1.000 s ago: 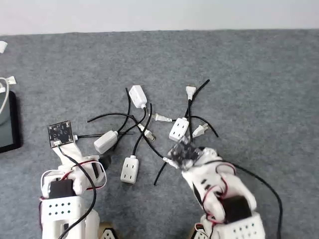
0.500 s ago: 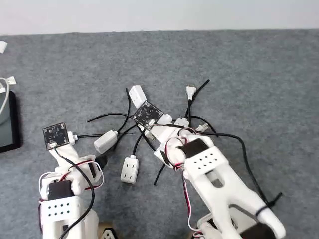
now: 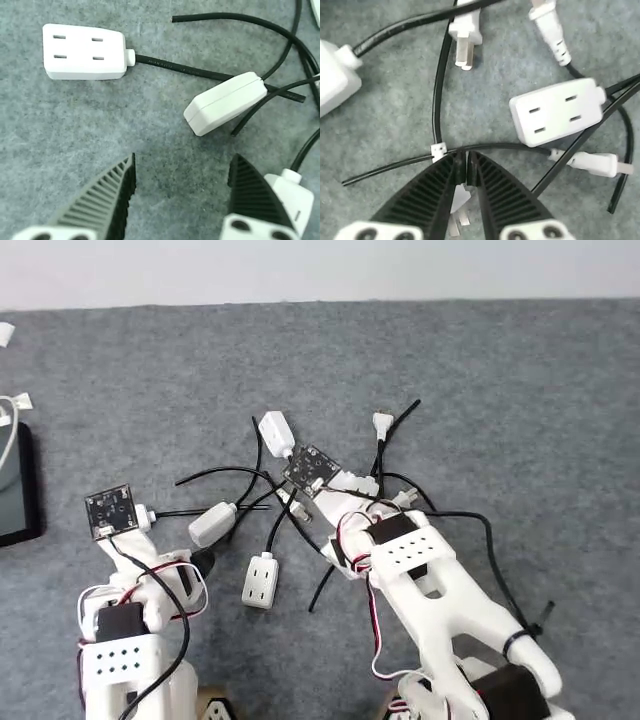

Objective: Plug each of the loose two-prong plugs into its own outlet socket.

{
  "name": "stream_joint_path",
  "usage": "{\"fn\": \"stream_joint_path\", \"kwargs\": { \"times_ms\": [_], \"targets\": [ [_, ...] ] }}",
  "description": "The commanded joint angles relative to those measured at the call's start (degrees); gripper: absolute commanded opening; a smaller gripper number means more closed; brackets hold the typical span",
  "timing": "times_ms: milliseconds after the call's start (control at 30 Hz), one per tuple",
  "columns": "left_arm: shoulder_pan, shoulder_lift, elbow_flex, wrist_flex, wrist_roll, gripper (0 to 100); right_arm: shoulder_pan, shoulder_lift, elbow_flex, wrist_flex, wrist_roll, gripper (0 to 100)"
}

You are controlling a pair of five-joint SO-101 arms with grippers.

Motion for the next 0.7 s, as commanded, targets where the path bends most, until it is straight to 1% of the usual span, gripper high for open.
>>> {"fn": "stream_joint_path", "kwargs": {
  "times_ms": [0, 100, 267, 433, 600, 667],
  "targets": [
    [0.00, 0.09, -0.31, -1.58, -0.53, 27, 0.13, -0.04, -0.18, 2.77, -0.70, 1.5],
    [0.09, 0.09, -0.31, -1.67, -0.53, 27, -0.13, -0.04, 1.41, 3.47, -0.26, 1.5],
    [0.09, 0.09, -0.31, -1.67, -0.53, 27, -5.32, -0.66, 4.13, 3.91, 3.43, 1.5],
    [0.09, 0.09, -0.31, -1.67, -0.53, 27, -5.58, -0.66, 4.13, 3.91, 3.78, 1.5],
    [0.09, 0.09, -0.31, -1.67, -0.53, 27, -5.41, -0.66, 3.43, 3.38, 2.81, 1.7],
    [0.09, 0.09, -0.31, -1.67, -0.53, 27, -5.41, -0.66, 2.02, 3.38, -1.32, 1.9]
  ]
}}
